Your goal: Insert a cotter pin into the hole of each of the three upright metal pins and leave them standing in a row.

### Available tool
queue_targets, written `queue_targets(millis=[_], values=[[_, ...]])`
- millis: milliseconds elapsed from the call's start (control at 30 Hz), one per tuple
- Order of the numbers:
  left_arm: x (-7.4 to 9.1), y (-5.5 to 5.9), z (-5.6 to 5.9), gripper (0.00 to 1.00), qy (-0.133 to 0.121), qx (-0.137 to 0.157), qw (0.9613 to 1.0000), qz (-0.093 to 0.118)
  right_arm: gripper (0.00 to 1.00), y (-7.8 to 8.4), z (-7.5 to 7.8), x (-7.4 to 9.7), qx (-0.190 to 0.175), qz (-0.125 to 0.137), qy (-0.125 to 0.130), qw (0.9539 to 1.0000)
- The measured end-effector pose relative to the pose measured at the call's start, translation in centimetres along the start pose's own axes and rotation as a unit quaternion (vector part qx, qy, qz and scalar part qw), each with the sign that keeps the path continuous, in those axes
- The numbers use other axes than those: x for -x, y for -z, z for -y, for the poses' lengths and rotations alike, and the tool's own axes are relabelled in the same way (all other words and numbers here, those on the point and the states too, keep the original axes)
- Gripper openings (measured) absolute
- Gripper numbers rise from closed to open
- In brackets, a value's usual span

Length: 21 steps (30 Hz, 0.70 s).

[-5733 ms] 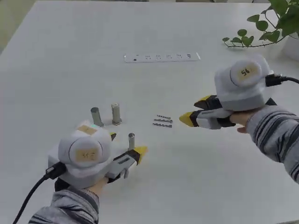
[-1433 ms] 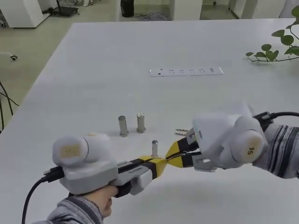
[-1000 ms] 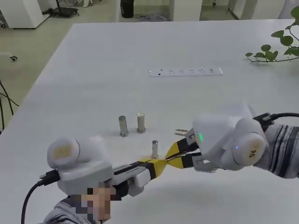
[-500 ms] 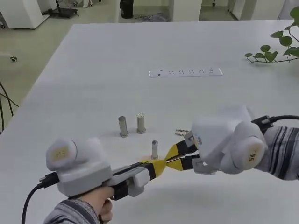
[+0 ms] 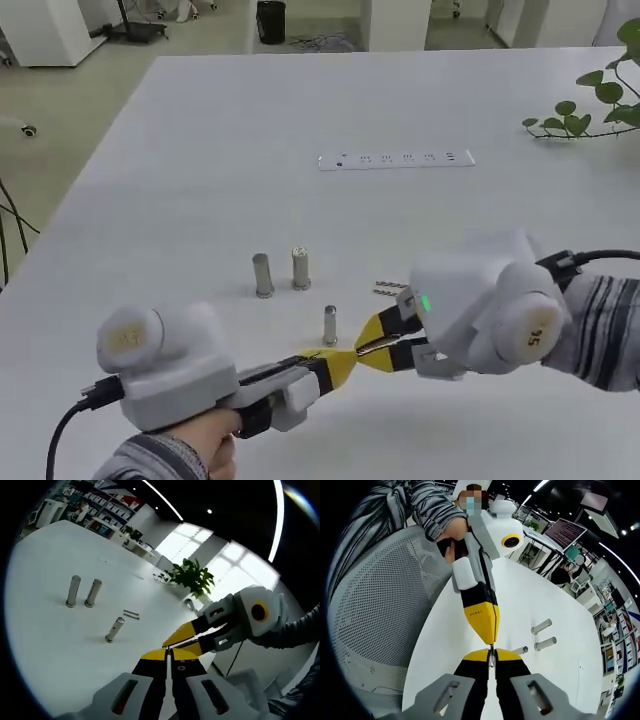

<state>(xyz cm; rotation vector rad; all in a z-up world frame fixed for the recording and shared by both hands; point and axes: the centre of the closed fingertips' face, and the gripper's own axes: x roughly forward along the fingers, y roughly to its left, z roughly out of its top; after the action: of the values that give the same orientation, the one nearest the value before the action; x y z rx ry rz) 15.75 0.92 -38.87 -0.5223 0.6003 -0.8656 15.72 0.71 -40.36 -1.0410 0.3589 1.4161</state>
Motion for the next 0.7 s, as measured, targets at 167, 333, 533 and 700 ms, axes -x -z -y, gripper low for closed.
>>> queue_targets(millis=[167, 333, 533, 700], values=[[0.0, 0.6, 0.1, 0.0, 0.001, -0.075, 0.9967, -0.03, 0.0, 0.5, -0.4, 0.1, -0.01, -0.003, -0.005, 0.9999], [0.1, 1.2, 0.2, 0.0, -0.001, -0.146, 0.9876, -0.057, 0.0, 0.9, -0.9, 0.1, -0.014, -0.009, -0.016, 0.9997], [0.6, 1.8, 0.2, 0.0, -0.007, -0.233, 0.9688, -0.085, 0.0, 1.1, -1.2, 0.1, -0.017, -0.009, -0.022, 0.9996], [0.6, 2.0, 0.0, 0.0, -0.012, -0.28, 0.9547, -0.099, 0.0, 1.2, -1.5, 0.0, -0.018, -0.011, -0.03, 0.9993]])
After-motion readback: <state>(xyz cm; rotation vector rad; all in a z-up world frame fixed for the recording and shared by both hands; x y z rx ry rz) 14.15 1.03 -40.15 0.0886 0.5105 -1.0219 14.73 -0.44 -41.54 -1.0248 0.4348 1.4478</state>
